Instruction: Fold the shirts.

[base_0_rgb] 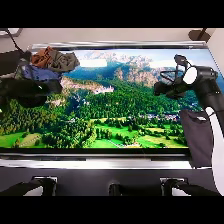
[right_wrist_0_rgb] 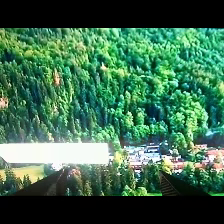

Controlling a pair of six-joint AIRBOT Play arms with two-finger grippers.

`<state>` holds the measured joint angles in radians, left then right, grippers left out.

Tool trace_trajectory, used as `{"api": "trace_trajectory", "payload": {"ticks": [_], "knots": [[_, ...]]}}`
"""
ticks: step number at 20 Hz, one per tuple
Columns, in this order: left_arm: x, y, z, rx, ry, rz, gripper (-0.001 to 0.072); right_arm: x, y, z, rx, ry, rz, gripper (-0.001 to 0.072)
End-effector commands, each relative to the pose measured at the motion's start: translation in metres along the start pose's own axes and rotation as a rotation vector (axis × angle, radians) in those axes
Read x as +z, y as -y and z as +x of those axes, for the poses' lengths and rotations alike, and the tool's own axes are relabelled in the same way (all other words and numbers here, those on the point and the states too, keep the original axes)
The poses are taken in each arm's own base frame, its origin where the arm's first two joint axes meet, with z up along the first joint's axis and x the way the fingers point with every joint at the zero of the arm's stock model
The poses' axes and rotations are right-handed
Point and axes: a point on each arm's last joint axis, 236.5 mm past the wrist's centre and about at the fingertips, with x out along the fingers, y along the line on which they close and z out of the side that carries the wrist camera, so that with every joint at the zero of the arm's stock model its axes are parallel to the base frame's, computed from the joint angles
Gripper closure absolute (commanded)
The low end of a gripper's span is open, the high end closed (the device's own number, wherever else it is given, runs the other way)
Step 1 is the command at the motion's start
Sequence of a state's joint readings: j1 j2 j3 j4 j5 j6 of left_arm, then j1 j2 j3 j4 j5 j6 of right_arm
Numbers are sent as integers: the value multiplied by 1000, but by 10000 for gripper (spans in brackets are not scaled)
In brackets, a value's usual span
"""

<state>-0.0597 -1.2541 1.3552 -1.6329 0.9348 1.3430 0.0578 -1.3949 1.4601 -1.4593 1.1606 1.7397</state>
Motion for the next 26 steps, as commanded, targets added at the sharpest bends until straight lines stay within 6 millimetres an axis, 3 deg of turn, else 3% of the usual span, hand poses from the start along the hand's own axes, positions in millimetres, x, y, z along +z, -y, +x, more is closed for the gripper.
{"api": "trace_trajectory", "payload": {"ticks": [1,3,5,9,11,14,20,26], "knots": [[35,-80,-1,114,12,-213,24,1,-1,0,4,6,1,28],[13,-132,8,181,-75,-390,33,-6,0,0,-1,-27,1,28],[-5,-171,14,218,-127,-599,33,-15,1,0,-4,-64,2,29],[4,-213,23,188,-40,-803,32,-20,-7,-1,28,-85,15,35],[8,-227,30,177,-13,-850,32,-21,-12,-1,49,-90,16,35],[-4,-238,58,122,-52,-975,32,-26,-17,-2,72,-112,13,36],[-22,-259,105,143,-66,-1017,33,-28,-18,-2,76,-118,4,36],[-37,-292,110,207,-68,-966,35,-33,-22,-3,93,-140,7,36]]}}
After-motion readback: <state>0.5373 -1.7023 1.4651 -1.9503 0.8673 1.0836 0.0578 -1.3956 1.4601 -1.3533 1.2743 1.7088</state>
